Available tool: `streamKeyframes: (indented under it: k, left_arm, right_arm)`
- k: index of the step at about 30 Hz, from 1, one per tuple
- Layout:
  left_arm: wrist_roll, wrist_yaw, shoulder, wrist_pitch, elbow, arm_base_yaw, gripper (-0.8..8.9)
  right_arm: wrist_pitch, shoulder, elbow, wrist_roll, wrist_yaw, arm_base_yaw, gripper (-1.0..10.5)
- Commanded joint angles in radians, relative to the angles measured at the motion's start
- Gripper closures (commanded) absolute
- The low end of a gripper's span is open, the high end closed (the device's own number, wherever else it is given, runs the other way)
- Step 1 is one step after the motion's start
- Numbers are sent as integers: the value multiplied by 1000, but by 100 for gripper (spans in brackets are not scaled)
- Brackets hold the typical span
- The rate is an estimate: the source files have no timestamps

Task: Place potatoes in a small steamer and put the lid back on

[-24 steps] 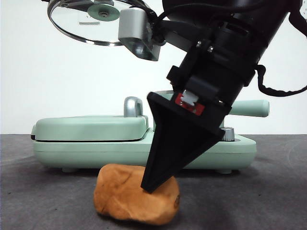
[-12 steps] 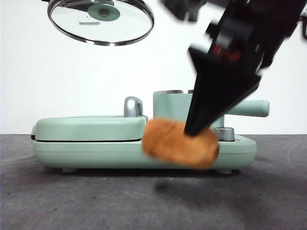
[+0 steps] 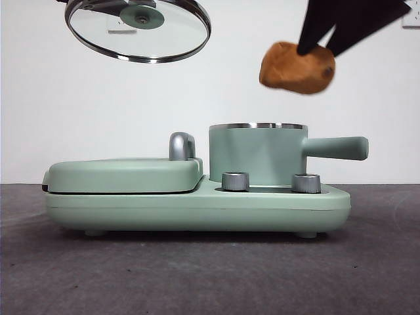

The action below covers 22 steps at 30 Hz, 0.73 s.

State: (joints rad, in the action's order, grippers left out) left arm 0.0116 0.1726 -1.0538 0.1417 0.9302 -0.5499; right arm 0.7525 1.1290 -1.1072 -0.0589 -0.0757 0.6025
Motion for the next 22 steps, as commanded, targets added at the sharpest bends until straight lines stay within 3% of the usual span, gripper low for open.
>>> streamKeyframes:
  k: [1, 22]
  left_arm:
    - [-10, -1, 2, -29, 14, -4, 800]
    - [-2, -1, 2, -29, 14, -4, 800]
  right_arm:
    - [-13, 55, -73, -36, -2, -23, 752]
    - [-78, 580, -441, -92, -3, -169, 752]
